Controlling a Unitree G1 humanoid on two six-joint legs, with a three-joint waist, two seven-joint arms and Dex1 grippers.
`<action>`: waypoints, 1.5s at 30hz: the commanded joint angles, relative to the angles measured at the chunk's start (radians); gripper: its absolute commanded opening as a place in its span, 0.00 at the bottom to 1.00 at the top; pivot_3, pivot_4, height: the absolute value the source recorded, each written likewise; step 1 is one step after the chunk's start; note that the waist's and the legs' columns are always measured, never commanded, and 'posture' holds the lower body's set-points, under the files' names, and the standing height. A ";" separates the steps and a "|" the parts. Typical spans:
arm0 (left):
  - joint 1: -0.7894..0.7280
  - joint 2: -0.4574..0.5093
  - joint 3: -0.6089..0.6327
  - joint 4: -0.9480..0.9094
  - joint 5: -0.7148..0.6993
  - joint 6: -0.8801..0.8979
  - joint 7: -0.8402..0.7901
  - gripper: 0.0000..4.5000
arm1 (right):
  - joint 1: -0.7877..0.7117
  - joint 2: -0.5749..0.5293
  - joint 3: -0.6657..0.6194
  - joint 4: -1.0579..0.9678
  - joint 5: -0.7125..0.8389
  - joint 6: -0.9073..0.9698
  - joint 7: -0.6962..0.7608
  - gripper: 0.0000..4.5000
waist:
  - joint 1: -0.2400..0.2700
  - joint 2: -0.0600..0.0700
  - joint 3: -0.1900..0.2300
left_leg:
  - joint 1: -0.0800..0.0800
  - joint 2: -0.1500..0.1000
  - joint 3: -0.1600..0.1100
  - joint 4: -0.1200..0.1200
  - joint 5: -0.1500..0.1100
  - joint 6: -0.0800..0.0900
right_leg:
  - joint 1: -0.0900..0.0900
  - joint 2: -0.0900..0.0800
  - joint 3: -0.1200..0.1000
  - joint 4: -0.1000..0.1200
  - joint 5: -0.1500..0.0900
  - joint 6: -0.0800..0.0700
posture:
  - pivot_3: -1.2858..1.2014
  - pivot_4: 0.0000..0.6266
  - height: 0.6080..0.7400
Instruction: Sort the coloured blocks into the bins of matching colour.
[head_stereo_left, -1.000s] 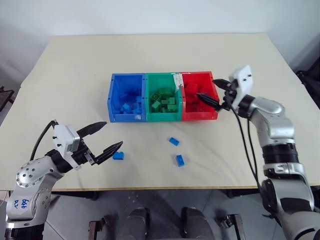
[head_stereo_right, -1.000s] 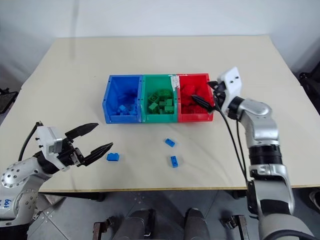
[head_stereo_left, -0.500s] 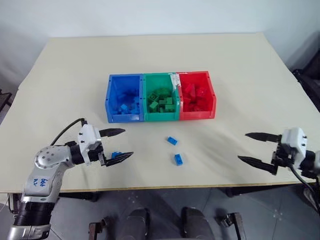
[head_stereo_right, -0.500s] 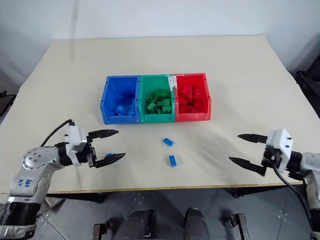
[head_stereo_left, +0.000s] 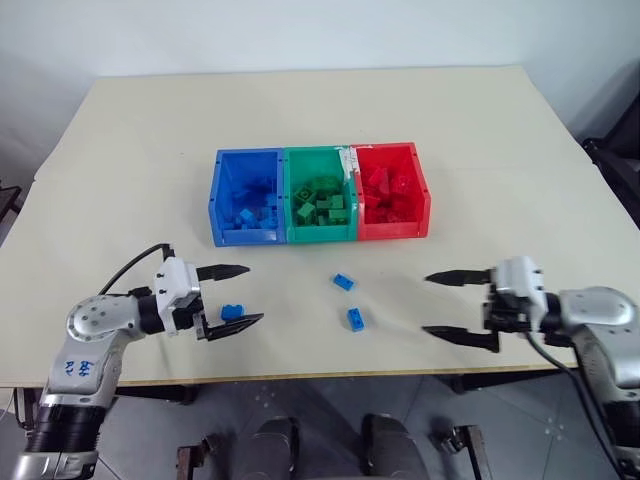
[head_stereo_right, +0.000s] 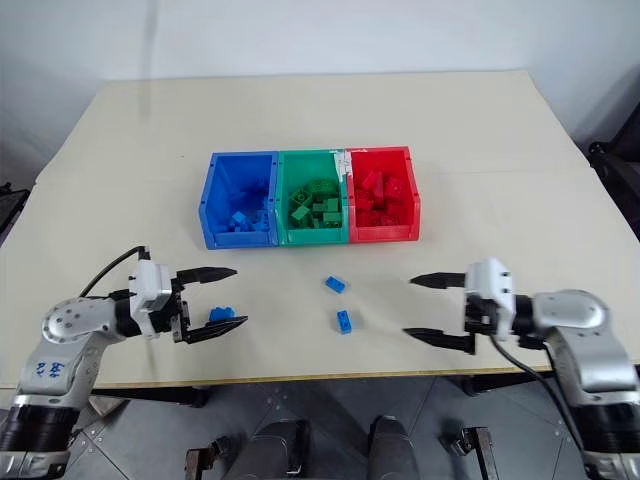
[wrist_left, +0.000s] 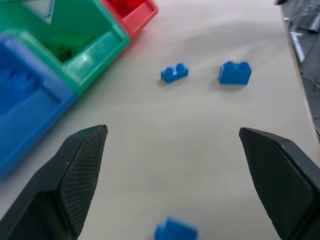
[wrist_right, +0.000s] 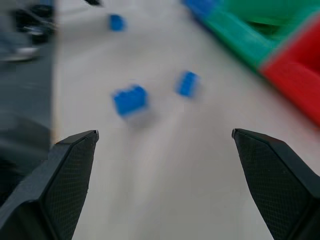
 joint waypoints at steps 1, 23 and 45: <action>0.058 0.028 0.068 -0.063 -0.028 0.001 0.009 1.00 | -0.057 0.028 0.087 -0.036 -0.022 0.053 -0.011 0.99 | 0.003 0.000 0.000 | 0.000 0.000 0.000 0.000 0.000 0.000 | 0.000 0.000 0.000 0.000 0.000 0.000 | 0.52 0.24 1.00; 0.302 0.017 0.197 -0.233 -0.067 0.055 0.105 1.00 | -0.249 0.209 0.274 0.186 -0.187 -0.024 -0.024 0.33 | -0.001 -0.001 -0.001 | -0.001 0.000 -0.001 0.001 -0.002 0.000 | -0.001 0.001 -0.001 0.000 0.000 -0.001 | 0.52 0.24 1.00; 0.355 -0.158 0.354 -0.295 -0.148 0.067 0.354 1.00 | -1.000 0.765 0.218 0.788 -0.335 0.046 -0.689 0.33 | -0.033 -0.003 -0.002 | -0.002 0.003 -0.002 -0.001 -0.004 -0.003 | -0.006 0.003 -0.002 0.004 0.001 -0.007 | 0.52 0.24 1.00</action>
